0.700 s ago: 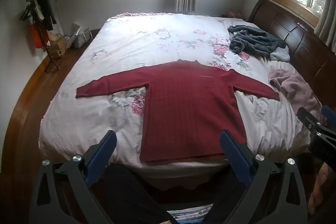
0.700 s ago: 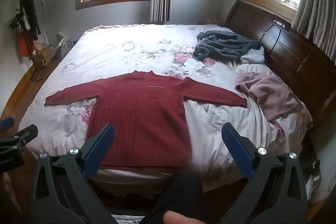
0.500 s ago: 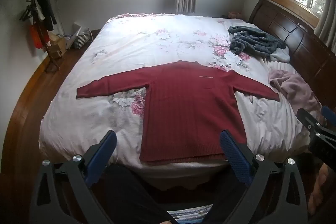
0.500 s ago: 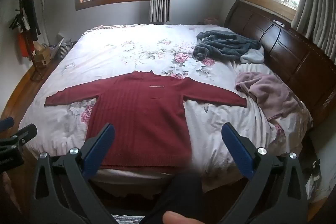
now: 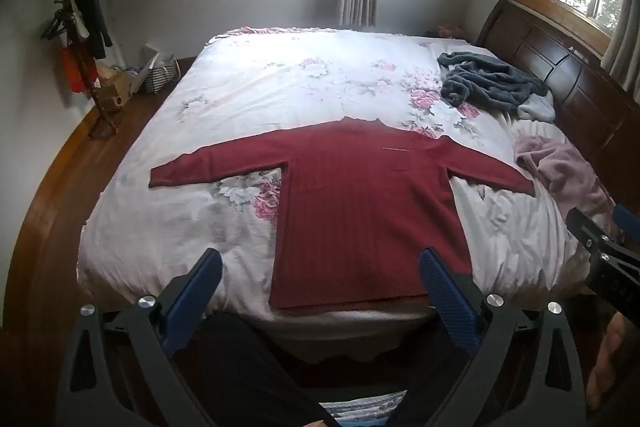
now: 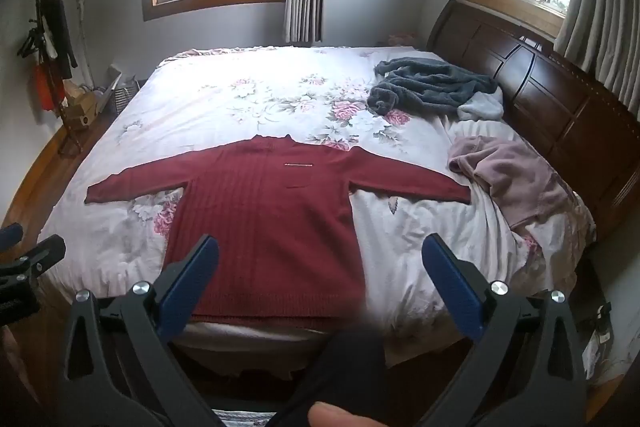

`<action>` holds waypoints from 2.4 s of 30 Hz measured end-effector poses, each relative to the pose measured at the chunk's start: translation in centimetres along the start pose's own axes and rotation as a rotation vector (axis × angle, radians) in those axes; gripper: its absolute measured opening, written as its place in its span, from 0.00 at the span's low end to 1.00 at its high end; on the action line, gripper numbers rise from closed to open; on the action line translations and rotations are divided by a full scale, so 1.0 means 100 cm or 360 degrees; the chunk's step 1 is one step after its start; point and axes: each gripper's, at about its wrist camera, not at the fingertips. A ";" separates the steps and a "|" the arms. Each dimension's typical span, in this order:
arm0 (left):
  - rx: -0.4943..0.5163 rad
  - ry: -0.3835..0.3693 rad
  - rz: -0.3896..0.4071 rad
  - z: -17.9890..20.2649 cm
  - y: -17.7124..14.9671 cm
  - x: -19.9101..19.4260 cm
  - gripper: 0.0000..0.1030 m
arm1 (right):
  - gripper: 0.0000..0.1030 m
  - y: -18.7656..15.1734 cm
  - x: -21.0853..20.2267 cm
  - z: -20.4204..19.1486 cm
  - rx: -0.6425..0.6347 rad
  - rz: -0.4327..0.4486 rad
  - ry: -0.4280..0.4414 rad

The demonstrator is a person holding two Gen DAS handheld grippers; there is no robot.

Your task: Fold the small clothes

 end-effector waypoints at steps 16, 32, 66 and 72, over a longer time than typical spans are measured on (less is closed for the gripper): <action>-0.0021 0.0012 0.0020 -0.006 0.003 -0.006 0.96 | 0.98 0.000 -0.001 0.005 0.0002 -0.0004 0.0000; -0.0019 0.0024 0.0040 -0.009 0.003 -0.010 0.96 | 0.98 0.001 0.000 -0.002 -0.0005 0.0014 0.0007; -0.0022 0.0043 0.0002 -0.007 0.006 0.004 0.96 | 0.98 -0.002 0.021 0.000 0.0016 -0.0035 0.0003; -0.0023 0.0053 -0.0041 -0.001 0.010 0.024 0.96 | 0.98 0.001 0.043 0.006 0.0027 -0.0065 -0.0002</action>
Point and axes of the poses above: each gripper's, at about its wrist camera, not at the fingertips, and x roughly the way its jaws point, z to its right, y to its top
